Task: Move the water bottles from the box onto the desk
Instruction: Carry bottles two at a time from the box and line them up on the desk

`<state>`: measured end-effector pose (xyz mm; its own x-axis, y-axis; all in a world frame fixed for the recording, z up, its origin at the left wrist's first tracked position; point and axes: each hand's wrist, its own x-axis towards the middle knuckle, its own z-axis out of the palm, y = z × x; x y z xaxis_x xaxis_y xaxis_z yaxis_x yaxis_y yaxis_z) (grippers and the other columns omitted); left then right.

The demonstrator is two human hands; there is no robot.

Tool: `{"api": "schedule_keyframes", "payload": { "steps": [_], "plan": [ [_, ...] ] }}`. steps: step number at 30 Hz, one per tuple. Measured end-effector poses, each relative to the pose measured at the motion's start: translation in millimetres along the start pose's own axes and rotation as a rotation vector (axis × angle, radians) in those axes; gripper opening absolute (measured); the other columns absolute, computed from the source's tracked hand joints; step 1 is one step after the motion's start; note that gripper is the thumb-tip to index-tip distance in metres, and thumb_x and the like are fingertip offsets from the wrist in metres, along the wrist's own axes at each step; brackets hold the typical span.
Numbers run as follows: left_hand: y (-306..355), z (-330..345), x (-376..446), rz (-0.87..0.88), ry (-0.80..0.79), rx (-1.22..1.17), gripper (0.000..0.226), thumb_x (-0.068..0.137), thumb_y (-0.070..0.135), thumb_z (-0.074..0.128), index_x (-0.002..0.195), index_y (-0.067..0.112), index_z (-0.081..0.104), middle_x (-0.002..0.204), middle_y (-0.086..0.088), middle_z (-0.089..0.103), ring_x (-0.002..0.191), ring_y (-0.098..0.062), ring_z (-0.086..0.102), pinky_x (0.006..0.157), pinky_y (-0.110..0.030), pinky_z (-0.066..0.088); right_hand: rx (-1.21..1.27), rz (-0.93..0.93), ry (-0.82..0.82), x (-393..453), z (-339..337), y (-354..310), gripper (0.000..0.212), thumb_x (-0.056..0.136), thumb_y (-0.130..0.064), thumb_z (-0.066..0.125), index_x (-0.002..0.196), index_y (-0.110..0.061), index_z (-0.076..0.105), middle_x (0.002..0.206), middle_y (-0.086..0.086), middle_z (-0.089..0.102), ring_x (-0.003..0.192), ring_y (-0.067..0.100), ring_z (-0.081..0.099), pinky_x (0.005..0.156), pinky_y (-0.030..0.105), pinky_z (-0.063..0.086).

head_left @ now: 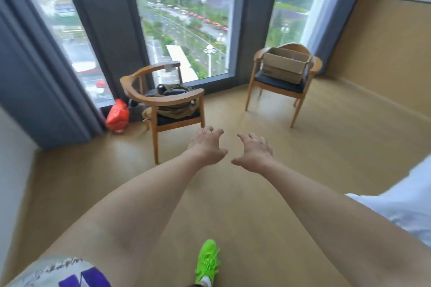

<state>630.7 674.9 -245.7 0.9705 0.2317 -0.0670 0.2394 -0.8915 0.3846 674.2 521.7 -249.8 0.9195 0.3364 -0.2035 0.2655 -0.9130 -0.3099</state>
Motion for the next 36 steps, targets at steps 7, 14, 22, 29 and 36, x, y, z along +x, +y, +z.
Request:
{"api": "schedule_keyframes", "payload": {
  "steps": [7,14,22,29,36],
  "plan": [
    [41.6,-7.1,187.5,0.175,-0.037,-0.008,0.07,0.088,0.046,0.074,0.15,0.029,0.046,0.147,-0.007,0.05,0.134,-0.029,0.046,0.103,-0.044,0.045,0.038,0.23,0.098,124.1,-61.4,39.9,0.088,0.086,-0.051,0.076,0.158,-0.033,0.029,0.157,0.005,0.038,0.143,0.031,0.033,0.112,0.047,0.037],
    [89.2,38.3,313.2,0.291,-0.137,0.001,0.072,0.086,0.047,0.071,0.15,0.026,0.046,0.15,-0.008,0.046,0.138,-0.029,0.04,0.107,-0.044,0.043,0.138,0.387,0.136,216.8,-85.5,96.3,0.082,0.089,-0.054,0.07,0.158,-0.032,0.031,0.16,0.004,0.036,0.146,0.032,0.029,0.115,0.047,0.035],
    [149.8,87.6,467.1,0.373,-0.14,0.071,0.071,0.086,0.045,0.073,0.149,0.024,0.048,0.151,-0.01,0.046,0.139,-0.032,0.038,0.109,-0.047,0.045,0.194,0.417,0.12,359.2,-100.1,185.0,0.081,0.089,-0.058,0.066,0.157,-0.033,0.029,0.163,0.004,0.031,0.148,0.032,0.025,0.114,0.049,0.032],
    [220.6,90.3,610.6,0.343,-0.161,0.147,0.072,0.09,0.048,0.07,0.153,0.025,0.044,0.156,-0.01,0.042,0.144,-0.033,0.035,0.115,-0.05,0.04,0.198,0.366,0.088,512.3,-163.6,260.3,0.08,0.089,-0.055,0.068,0.156,-0.033,0.03,0.161,0.004,0.033,0.146,0.033,0.028,0.113,0.051,0.034],
    [265.3,77.5,749.8,0.29,-0.144,0.123,0.07,0.09,0.05,0.07,0.151,0.026,0.046,0.158,-0.009,0.042,0.147,-0.032,0.033,0.116,-0.052,0.039,0.181,0.332,0.064,650.9,-217.0,299.0,0.083,0.09,-0.055,0.069,0.159,-0.034,0.027,0.166,0.003,0.027,0.151,0.032,0.024,0.117,0.051,0.032]
  ]
}}
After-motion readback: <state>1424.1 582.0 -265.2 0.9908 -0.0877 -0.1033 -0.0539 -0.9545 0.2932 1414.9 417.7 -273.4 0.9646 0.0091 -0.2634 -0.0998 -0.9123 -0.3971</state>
